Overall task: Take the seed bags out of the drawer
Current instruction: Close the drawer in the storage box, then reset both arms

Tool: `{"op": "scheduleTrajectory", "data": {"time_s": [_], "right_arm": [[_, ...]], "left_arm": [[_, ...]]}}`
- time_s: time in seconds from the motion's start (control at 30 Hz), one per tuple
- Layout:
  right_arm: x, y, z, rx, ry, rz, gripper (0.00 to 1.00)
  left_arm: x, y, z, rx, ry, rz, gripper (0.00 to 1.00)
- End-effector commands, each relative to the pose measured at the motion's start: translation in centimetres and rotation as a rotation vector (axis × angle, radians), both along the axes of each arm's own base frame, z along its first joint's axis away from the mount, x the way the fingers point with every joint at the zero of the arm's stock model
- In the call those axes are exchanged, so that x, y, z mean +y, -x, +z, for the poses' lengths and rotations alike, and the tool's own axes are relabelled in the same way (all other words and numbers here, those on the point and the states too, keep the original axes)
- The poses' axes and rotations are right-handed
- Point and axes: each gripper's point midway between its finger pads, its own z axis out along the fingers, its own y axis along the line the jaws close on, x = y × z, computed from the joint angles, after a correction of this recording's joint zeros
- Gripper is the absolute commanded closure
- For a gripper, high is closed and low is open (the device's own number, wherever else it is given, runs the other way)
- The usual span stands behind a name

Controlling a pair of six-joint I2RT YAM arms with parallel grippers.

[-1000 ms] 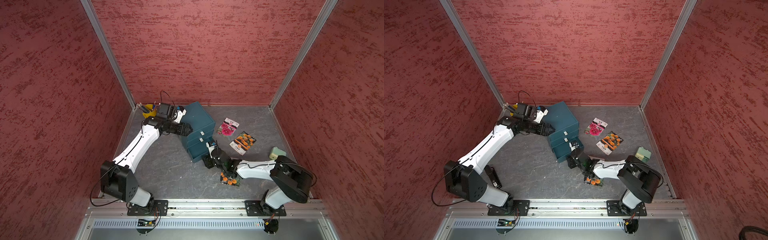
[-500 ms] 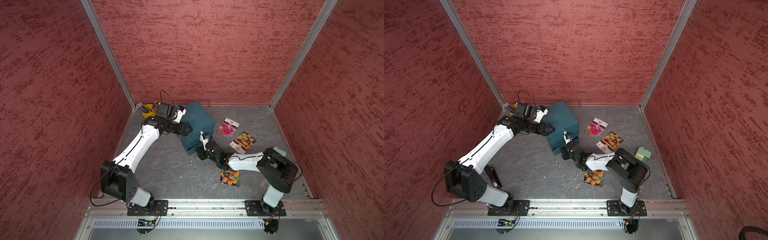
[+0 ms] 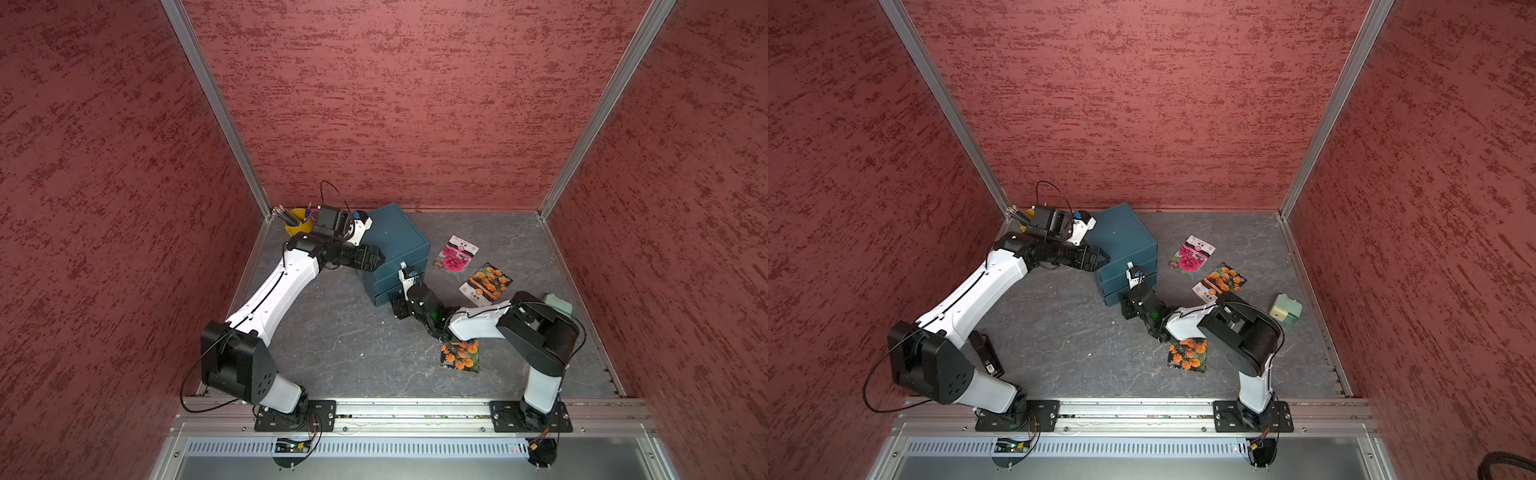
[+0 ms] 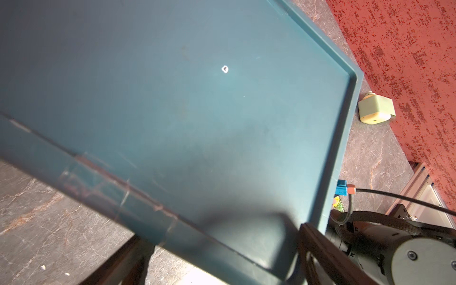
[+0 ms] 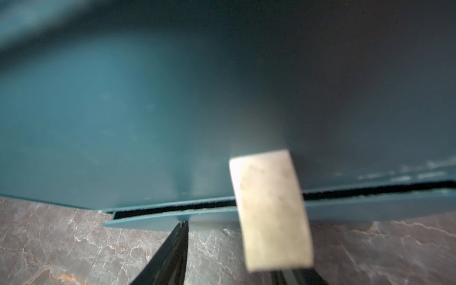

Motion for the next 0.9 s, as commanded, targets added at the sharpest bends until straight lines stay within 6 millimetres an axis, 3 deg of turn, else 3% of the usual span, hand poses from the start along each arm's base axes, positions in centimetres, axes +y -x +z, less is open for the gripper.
{"op": "scheduleTrajectory", "data": {"time_s": [0.0, 0.27, 0.4, 0.5, 0.67, 0.77, 0.87], "right_arm": [[0.8, -2.1, 2.3, -0.063, -0.078, -0.068, 0.45], [-0.4, -1.4, 2.8, -0.049, -0.073, -0.101, 0.38], [-2.7, 0.1, 4.2, -0.026, -0.031, -0.125, 0.29], [-4.6, 1.7, 5.3, -0.002, 0.006, -0.13, 0.23], [-8.3, 4.5, 8.4, 0.027, 0.057, -0.14, 0.1], [-10.4, 6.0, 10.0, 0.048, 0.073, -0.153, 0.02], [-12.4, 7.0, 10.8, 0.084, 0.076, -0.179, 0.01]], "left_arm": [[-0.1, 3.8, -4.6, 0.174, -0.085, -0.095, 0.07], [-0.1, 3.7, -4.5, 0.169, -0.085, -0.096, 0.06], [0.0, 3.1, -3.6, 0.138, -0.092, -0.083, 0.04], [0.2, 2.2, -1.7, 0.074, -0.091, -0.054, 0.01], [0.7, 0.3, 3.5, -0.092, -0.027, 0.043, 0.0], [1.1, 0.0, 6.2, -0.171, 0.026, 0.109, 0.0], [2.0, 0.4, 8.1, -0.233, 0.061, 0.171, 0.0]]}}
